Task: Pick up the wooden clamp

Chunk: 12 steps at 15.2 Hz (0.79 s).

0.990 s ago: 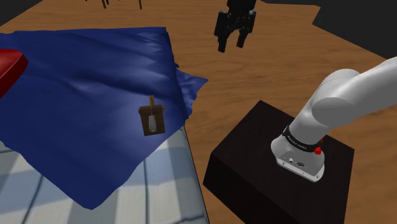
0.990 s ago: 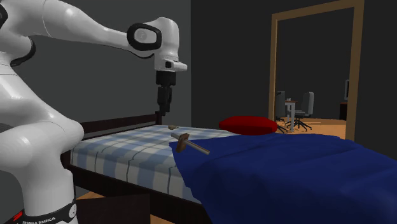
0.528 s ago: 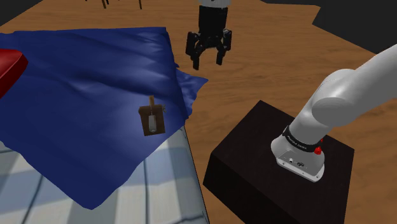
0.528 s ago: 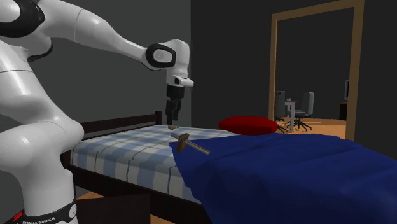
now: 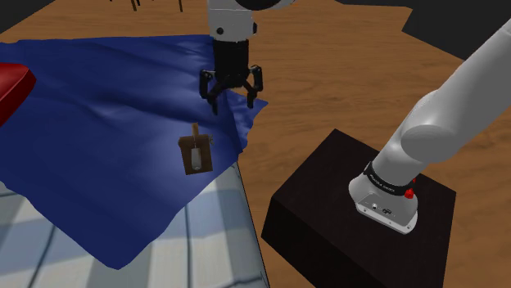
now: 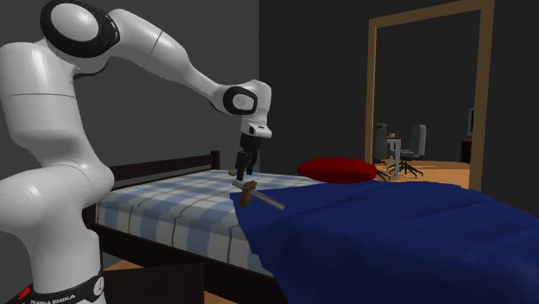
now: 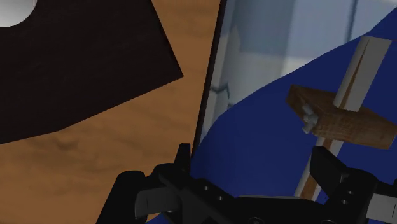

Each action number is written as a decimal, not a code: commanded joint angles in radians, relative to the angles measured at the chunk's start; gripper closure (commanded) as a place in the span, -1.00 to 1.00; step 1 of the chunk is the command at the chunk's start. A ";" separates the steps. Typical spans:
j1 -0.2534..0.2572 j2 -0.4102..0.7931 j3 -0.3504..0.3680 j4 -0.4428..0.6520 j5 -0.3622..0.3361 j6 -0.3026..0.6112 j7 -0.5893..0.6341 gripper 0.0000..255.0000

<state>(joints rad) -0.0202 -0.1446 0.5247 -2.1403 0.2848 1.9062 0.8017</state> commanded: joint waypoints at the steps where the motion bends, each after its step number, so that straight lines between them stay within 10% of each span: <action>1: 0.004 0.084 0.025 0.045 -0.019 0.028 0.076 -1.00; 12: 0.085 0.443 0.042 0.244 -0.141 0.139 0.340 -1.00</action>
<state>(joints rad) 0.0615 0.2872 0.5682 -1.8949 0.1485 2.0338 1.1382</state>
